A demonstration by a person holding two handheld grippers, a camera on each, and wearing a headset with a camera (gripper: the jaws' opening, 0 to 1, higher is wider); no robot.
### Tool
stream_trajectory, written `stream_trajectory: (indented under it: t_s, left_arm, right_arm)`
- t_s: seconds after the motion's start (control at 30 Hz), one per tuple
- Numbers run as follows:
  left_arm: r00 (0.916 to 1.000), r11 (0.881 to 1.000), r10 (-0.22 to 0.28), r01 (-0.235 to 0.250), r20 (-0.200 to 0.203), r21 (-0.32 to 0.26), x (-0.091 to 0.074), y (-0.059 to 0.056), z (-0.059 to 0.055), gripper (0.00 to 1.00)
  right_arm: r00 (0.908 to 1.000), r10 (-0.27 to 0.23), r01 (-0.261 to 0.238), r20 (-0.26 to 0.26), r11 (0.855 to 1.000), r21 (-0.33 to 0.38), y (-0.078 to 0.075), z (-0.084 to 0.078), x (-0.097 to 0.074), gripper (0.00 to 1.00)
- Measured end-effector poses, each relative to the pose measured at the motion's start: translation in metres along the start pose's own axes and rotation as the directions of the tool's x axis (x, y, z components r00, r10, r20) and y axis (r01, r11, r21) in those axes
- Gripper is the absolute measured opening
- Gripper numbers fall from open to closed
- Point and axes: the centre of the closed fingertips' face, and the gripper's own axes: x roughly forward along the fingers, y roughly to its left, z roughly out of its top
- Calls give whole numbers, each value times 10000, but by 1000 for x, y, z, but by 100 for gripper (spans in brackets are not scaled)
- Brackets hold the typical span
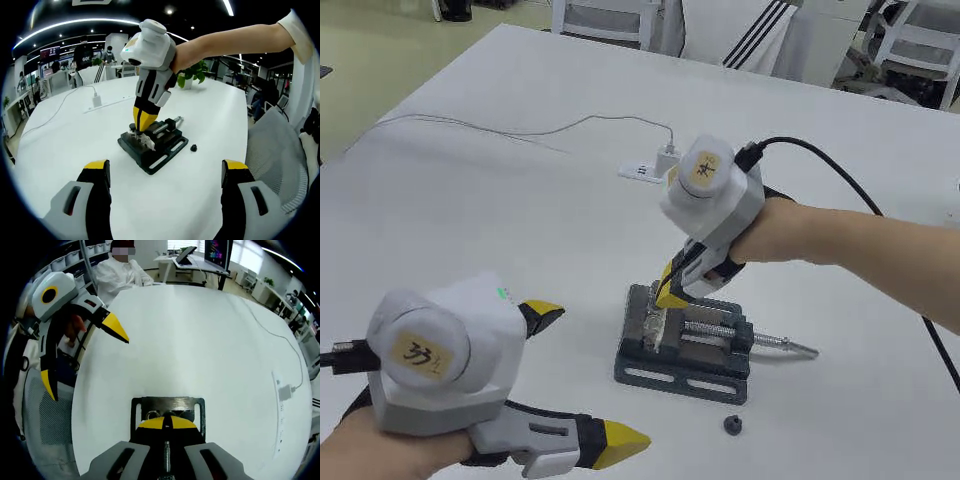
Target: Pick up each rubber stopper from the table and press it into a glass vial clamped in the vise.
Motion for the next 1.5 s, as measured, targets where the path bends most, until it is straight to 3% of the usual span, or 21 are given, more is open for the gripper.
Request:
stream_trajectory:
  t_s: [0.37, 0.4, 0.57, 0.73, 0.93, 1.3, 1.5]
  left_arm:
    - [10000, 10000, -42, 42, -83, 66, -1, 0, -1, 91]
    - [9999, 10000, -42, 43, -95, 71, -1, 0, -1, 91]
    - [9999, 9999, -74, 75, -136, 83, -1, 0, -2, 91]
    - [9998, 9999, -96, 98, -160, 81, 0, 0, -2, 91]
    - [9996, 9998, -129, 132, -254, 117, 0, 0, -5, 91]
    - [9994, 9997, -129, 135, -337, 199, -1, 2, -6, 91]
    - [9988, 9994, -181, 193, -455, 279, -1, 3, -8, 91]
  right_arm:
    - [9982, -88, 64, 597, 9991, 417, -4, 0, 0, 0]
    - [9974, 76, -115, 718, 9985, 541, 0, 1, 1, 3]
    - [9972, 23, -58, 747, 9989, 465, 3, -2, 0, 6]
    - [9929, -143, 70, 1184, 9980, 622, 6, -2, -6, 12]
    - [9849, -424, 318, 1678, 9974, 654, 11, -2, -10, 32]
    - [9633, -965, 630, 2506, 9884, 1384, 16, -7, -16, 70]
    - [9460, -1225, 720, 3001, 9821, 1740, 27, -13, -20, 89]
